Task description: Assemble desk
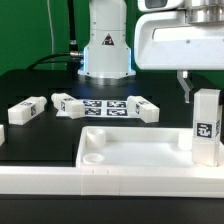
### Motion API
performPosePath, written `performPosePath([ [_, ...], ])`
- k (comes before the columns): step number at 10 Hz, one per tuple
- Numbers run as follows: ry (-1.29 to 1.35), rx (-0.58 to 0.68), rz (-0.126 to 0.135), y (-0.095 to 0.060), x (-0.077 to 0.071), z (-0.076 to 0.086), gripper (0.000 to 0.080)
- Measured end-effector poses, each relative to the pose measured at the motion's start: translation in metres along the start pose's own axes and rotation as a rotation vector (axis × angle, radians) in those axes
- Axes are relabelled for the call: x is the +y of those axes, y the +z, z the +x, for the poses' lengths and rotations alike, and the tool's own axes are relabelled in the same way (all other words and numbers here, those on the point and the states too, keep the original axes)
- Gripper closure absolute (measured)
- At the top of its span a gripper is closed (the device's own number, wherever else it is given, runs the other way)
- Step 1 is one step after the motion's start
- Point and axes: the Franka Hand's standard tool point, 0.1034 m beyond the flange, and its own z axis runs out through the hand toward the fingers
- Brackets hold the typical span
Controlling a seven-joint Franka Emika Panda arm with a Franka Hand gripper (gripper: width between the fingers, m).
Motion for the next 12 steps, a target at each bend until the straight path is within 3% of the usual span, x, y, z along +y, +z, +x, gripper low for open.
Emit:
performPosePath([
  [4,0.169,-0.002,0.000,0.0001,0.0004,-0.0001,0.0509],
  [5,0.157,-0.003,0.000,0.0003,0.0000,-0.0006,0.0433],
  [6,0.124,-0.004,0.000,0.0005,0.0001,-0.0008,0.0433],
  [7,0.052,-0.007,-0.009,0.0006,0.0004,-0.0021,0.0256],
  [8,-0.023,-0.017,-0.016,-0.0001,-0.0007,-0.0043,0.0173],
  [12,-0.402,-0.023,-0.014,-0.0011,-0.0043,-0.0061,0.0151],
])
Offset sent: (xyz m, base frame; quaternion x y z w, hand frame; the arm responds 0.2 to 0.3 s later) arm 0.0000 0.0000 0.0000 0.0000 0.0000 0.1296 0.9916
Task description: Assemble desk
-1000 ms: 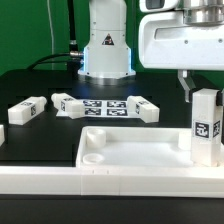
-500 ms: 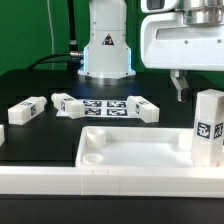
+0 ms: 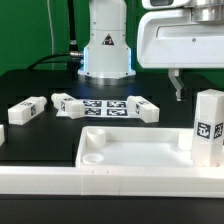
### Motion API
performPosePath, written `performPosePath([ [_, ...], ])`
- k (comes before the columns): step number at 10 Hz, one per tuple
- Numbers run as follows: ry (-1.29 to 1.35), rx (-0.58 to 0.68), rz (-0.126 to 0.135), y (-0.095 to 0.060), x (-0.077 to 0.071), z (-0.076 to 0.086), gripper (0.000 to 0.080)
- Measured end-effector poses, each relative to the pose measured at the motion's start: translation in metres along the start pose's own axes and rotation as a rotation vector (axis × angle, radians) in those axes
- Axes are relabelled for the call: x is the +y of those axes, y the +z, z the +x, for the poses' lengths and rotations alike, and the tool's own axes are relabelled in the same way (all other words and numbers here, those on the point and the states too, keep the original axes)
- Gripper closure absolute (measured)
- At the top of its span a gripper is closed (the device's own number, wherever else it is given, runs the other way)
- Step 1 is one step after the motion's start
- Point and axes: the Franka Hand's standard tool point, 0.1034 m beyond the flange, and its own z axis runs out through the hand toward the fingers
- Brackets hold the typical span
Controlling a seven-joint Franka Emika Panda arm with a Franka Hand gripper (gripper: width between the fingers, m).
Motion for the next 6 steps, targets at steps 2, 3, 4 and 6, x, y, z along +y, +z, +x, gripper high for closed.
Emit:
performPosePath([
  [2,-0.170,-0.001,-0.007,0.0021,0.0003,-0.0010,0.0150],
  [3,-0.231,-0.001,-0.010,0.0026,0.0004,-0.0012,0.0150],
  [4,-0.298,0.000,-0.015,0.0022,-0.0003,-0.0010,0.0150],
  [6,-0.536,-0.005,-0.041,0.0009,-0.0003,0.0007,0.0150],
])
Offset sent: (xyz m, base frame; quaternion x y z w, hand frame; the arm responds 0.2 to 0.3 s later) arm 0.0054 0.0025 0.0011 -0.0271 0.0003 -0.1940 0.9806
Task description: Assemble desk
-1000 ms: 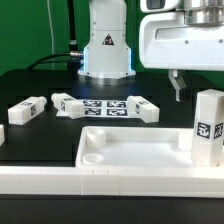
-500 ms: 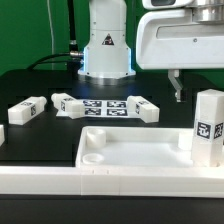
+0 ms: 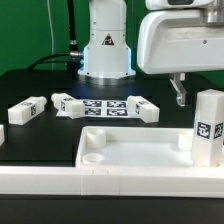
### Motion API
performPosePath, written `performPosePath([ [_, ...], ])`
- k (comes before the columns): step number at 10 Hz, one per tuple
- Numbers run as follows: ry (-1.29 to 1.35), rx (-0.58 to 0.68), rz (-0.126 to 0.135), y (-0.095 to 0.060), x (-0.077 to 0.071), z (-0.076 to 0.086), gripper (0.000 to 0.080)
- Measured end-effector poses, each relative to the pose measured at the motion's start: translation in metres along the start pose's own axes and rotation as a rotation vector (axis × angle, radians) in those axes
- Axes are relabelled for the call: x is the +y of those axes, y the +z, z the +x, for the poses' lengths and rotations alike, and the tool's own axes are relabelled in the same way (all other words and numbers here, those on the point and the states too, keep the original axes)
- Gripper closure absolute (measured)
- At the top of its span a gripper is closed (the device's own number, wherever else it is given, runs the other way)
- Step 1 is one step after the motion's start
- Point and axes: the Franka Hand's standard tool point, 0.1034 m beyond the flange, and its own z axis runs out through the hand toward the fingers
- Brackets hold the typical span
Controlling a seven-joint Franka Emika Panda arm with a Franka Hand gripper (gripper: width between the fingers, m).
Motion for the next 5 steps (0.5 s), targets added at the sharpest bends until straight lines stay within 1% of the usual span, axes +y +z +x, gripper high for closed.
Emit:
performPosePath([
  [2,-0.138,-0.001,-0.001,0.0000,0.0023,0.0000,0.0150],
  [4,-0.166,-0.002,-0.001,0.0007,0.0027,-0.0004,0.0150],
  [5,-0.165,-0.002,-0.001,0.0007,0.0027,-0.0005,0.0272],
])
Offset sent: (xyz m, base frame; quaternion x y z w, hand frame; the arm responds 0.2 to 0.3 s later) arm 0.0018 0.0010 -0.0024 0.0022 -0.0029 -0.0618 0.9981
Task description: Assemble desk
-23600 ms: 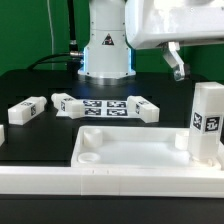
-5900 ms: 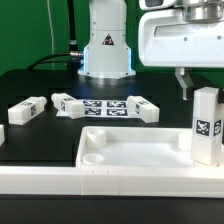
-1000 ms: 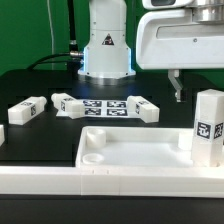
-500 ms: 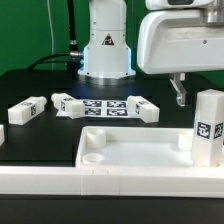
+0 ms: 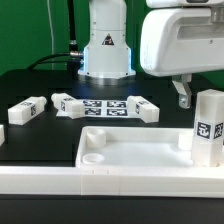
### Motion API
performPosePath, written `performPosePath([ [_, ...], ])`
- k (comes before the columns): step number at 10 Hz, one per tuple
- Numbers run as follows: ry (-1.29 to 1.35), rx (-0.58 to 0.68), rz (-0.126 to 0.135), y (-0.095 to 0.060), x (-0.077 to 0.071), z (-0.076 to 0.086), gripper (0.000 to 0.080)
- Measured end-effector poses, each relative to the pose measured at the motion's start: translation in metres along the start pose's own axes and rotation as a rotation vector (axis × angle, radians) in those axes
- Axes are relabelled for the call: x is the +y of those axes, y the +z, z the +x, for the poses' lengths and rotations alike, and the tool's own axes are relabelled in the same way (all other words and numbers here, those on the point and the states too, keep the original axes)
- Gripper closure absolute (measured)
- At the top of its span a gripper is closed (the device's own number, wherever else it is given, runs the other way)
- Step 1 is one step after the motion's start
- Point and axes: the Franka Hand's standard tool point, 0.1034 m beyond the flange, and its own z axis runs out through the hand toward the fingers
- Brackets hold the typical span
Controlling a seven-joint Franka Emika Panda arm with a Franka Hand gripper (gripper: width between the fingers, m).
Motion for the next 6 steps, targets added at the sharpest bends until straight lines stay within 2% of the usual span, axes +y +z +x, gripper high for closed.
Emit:
performPosePath([
  [1,0.015,0.000,0.001,0.0001,-0.0001,0.0000,0.0272],
  [2,0.023,0.000,0.001,0.0002,-0.0001,-0.0001,0.0428],
  [3,0.022,0.000,0.001,0.0003,-0.0001,-0.0002,0.0511],
  [6,0.193,0.000,0.003,0.0003,-0.0005,-0.0001,0.0511],
])
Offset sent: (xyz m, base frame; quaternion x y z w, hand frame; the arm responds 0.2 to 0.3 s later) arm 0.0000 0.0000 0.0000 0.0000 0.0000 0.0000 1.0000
